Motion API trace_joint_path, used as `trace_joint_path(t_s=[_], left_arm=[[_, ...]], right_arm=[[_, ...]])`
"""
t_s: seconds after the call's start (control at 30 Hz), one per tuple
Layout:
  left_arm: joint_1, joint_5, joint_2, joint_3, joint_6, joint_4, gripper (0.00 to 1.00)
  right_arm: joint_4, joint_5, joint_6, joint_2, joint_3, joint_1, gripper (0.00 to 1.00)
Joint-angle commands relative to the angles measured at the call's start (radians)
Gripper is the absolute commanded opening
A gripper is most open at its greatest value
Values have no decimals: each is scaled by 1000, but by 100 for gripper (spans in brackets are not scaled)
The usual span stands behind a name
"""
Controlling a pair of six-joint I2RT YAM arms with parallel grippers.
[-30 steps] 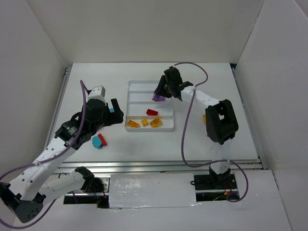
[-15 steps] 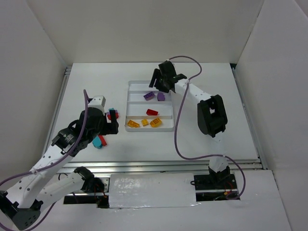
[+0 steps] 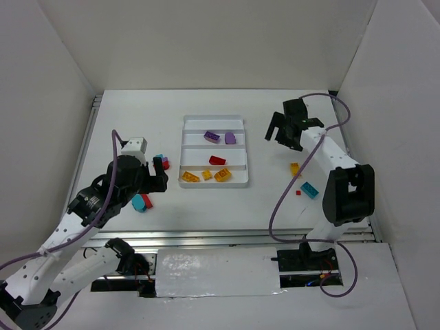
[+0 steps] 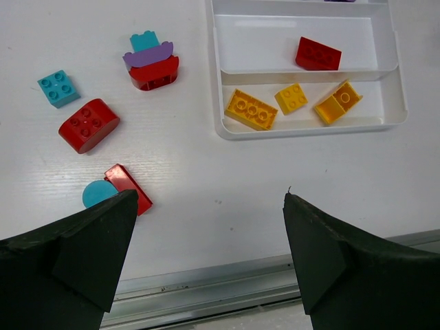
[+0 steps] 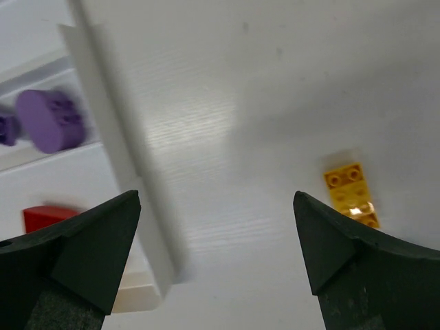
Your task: Sort the legos into containers by color
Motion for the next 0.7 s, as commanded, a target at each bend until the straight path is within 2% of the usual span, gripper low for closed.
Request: trace_joint_path(t_s=[0.0,0.03,0.17,0.3,0.43,0.57,0.67], left_arm=[[7,25,9,-3,22,31,100],[7,26,3,-6,22,33,99],[4,31,-28,-18,24,42,99],[5,42,-39,-19,30,49,99],[5,56,-25,-19,41,48,99],[5,69,-20,-19,47,52,99],[5,79,-26,-21,50,57,100]], right_arm=[[-65,-20,-63,20,-68,-58,100],[-74,-17,-56,31,-65,-105,100],[-65,35,-52,66,-83,-161,100],[-54,10,-56,117,-103,-167,100],[-96,102,-43,178,-82,-170,100],[-97,101,-41,218,-74,-188,100],[-97,66,-49,227,-77,-195,94]])
